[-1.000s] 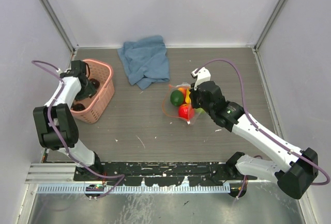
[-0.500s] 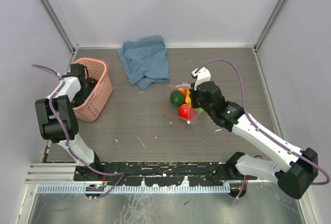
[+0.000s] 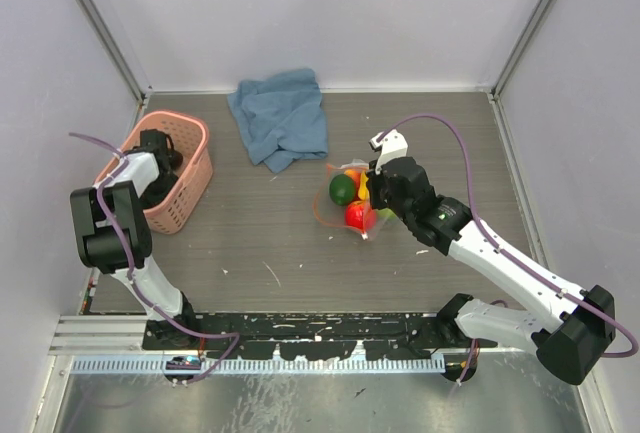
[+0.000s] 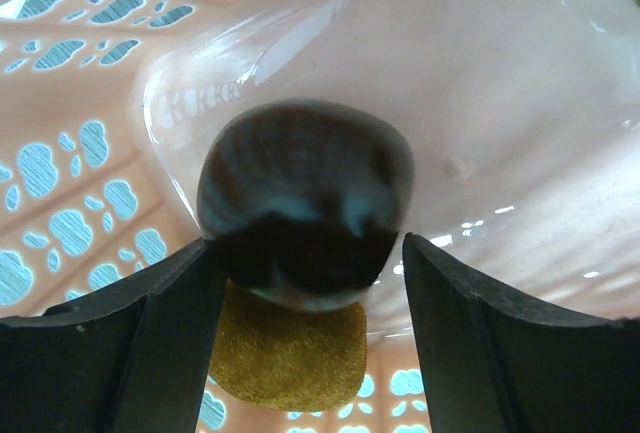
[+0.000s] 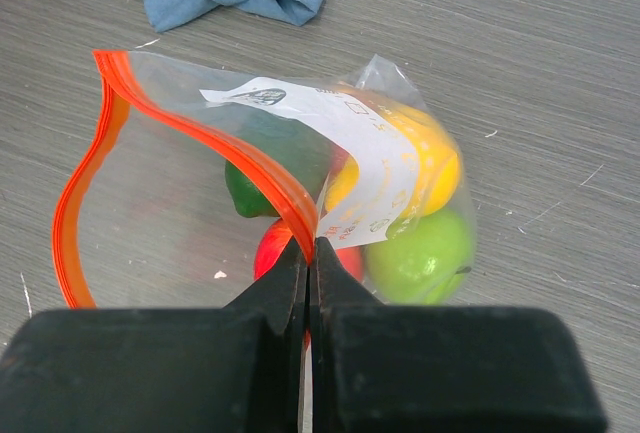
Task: Place the food in the zip-top bag and seal the zipper
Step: Pick up the fake fruit from the bin.
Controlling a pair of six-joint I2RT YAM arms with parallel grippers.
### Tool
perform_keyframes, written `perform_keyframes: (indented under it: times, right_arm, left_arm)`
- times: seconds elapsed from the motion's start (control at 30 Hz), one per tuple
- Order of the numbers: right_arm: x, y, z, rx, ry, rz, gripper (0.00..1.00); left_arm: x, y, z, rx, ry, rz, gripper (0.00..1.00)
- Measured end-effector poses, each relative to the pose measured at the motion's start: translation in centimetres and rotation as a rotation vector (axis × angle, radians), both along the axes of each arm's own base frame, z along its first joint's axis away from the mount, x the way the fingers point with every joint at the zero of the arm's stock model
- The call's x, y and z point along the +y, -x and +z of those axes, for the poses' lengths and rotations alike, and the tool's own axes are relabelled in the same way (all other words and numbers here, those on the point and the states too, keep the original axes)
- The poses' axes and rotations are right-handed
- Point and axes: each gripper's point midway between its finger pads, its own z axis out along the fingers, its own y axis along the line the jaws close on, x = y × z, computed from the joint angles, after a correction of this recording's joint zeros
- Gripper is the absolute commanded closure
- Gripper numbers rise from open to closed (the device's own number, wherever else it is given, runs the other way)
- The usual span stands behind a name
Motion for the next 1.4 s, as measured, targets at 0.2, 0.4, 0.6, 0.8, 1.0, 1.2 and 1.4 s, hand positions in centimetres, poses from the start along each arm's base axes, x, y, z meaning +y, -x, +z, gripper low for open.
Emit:
perform_keyframes:
  times: [0.2,0.4,0.6,0.8,1.0,1.2,1.4]
  right_arm:
    - [0.0,0.0,0.0,0.0,0.0,0.0,0.99]
    - [0.0,0.0,0.0,0.0,0.0,0.0,0.99]
    - [0.0,0.0,0.0,0.0,0.0,0.0,0.99]
    - [0.1,-0.1,0.0,-0.002,-0.001,0.001,0.99]
    - [0.2,-0.2,-0.1,-0.004,-0.002,0.001,0.99]
    - [0.2,-0.3,-0.4,0.002,0.004,0.001,0.99]
    - [0.3,-0.3,-0.7,0.01,0.01,0.002,0.99]
  left_arm:
    - [0.5,-0.3,0.3,-0.016,-0.026,0.009,0.17]
    - [1.9,-0.4,1.0,-0.05,-0.109,0.042,0.13]
    - [2.7,-1.0,1.7,-0.094,-0.159,0.052,0.13]
    - [3.1,-1.6,1.1,-0.098,-0.175,0.052,0.22]
    - [3.2,-1.4,0.4,-0.066,-0.183,0.032,0.44]
    - [2.7,-1.7,0.6,-0.074,-0.205,0.006,0.58]
    - [0.6,-2.5,3.0,-0.133,-0.243,-0.05,0.64]
